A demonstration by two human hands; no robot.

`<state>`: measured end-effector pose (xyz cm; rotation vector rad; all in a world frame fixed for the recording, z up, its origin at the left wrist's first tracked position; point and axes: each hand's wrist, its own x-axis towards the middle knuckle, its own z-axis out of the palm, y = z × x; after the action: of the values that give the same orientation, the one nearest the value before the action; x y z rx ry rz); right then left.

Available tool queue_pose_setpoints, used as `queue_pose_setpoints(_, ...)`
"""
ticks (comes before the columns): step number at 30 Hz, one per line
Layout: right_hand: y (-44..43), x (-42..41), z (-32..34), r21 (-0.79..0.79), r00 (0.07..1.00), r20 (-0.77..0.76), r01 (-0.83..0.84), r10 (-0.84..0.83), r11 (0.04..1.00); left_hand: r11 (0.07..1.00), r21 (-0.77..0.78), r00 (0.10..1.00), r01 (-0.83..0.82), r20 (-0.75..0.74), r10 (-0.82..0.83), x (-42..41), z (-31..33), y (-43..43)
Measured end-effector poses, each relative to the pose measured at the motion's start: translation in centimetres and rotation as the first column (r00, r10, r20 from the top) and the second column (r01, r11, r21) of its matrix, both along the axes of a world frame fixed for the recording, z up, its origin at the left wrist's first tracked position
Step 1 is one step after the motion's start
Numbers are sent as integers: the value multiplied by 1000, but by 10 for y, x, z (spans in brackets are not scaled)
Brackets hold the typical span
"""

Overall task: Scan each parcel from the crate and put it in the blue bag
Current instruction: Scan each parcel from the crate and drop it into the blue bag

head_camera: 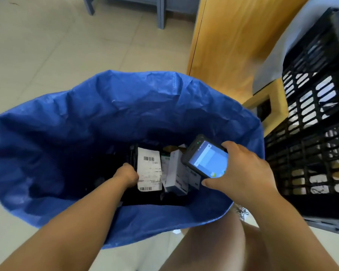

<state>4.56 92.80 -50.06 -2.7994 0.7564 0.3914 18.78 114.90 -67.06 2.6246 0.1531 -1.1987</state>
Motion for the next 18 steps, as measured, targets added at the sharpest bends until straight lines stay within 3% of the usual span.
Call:
queue_pose_setpoints(8, -5, -7, 12, -30, 1000, -22, -2, 1, 1000, 974, 25, 974, 227, -15, -226, -8, 10, 3)
queue_pose_setpoints(13, -9, -21, 45, -66, 1000, 8, -14, 14, 998, 937, 1, 931, 348, 121, -346, -6, 50, -9)
queue_pose_setpoints(18, -20, -45, 94, -142, 997, 77, -1, 12, 990, 870, -4, 827, 492, 313, -467, -14, 109, -33)
